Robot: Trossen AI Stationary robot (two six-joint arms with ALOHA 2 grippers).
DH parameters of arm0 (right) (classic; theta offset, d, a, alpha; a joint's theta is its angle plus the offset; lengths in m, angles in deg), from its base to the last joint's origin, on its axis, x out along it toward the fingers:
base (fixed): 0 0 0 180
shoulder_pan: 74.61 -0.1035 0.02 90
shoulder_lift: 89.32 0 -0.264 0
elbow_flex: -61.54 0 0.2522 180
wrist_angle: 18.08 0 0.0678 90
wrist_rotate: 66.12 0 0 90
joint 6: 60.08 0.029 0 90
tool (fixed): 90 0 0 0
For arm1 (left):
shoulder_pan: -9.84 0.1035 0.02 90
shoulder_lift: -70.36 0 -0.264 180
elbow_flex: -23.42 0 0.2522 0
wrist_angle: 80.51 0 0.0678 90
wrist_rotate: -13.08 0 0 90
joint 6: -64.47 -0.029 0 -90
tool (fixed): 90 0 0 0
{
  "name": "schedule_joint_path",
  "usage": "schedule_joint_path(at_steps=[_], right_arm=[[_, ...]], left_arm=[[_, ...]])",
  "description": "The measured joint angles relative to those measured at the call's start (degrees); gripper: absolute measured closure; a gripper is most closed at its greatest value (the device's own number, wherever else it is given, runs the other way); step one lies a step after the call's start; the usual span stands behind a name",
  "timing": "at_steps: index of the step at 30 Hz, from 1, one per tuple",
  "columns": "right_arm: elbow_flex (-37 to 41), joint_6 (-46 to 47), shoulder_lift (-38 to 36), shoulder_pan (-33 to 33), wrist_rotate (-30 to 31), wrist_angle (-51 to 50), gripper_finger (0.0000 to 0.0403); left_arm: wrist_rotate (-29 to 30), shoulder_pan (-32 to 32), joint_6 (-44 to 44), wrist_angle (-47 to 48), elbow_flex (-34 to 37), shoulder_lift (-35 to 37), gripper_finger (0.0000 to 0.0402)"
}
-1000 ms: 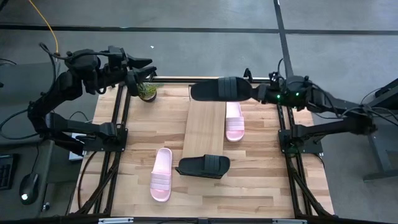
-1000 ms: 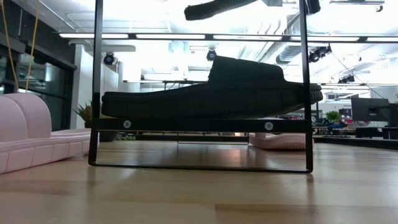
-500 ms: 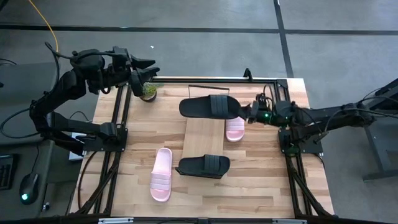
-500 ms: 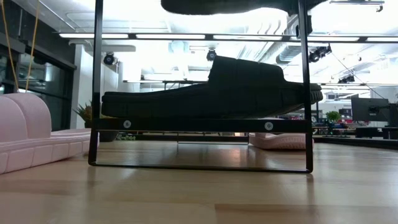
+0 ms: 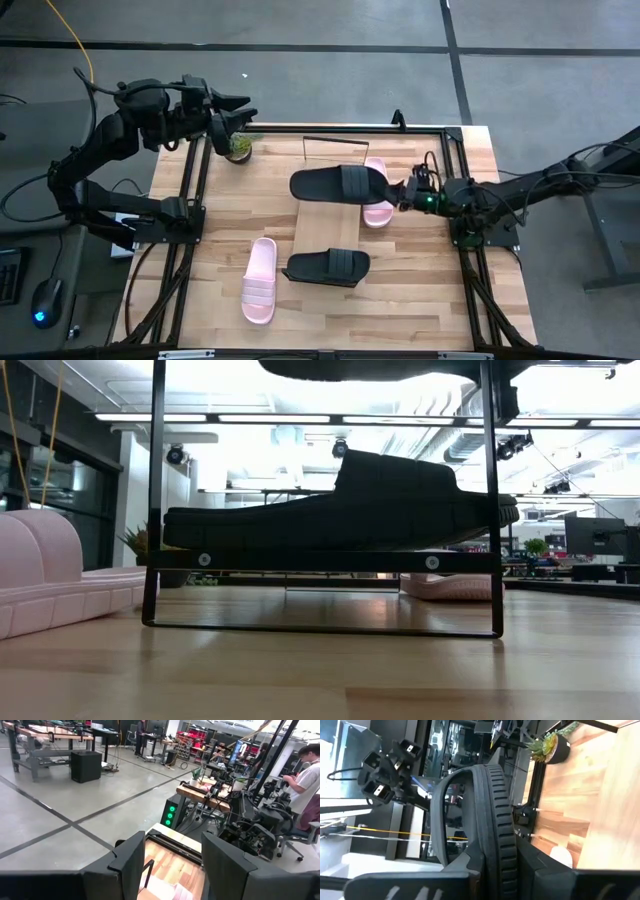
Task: Pick and place slides into the shelf
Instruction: Put the black slide on the shelf
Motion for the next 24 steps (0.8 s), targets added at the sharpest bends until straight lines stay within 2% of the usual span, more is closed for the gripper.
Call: schedule_joint_path(at_steps=[9,24], right_arm=[[0.0,6.9,0.4,-3.0,2.8,-11.2,0.0359],[0.0,12.0,6.8,-6.8,3.5,-11.9,0.0359]], left_arm=[[0.0,0.0,0.1,0.0,0.0,0.0,0.0222],[0.0,0.0,1.5,1.0,0.0,0.0,0.0222]])
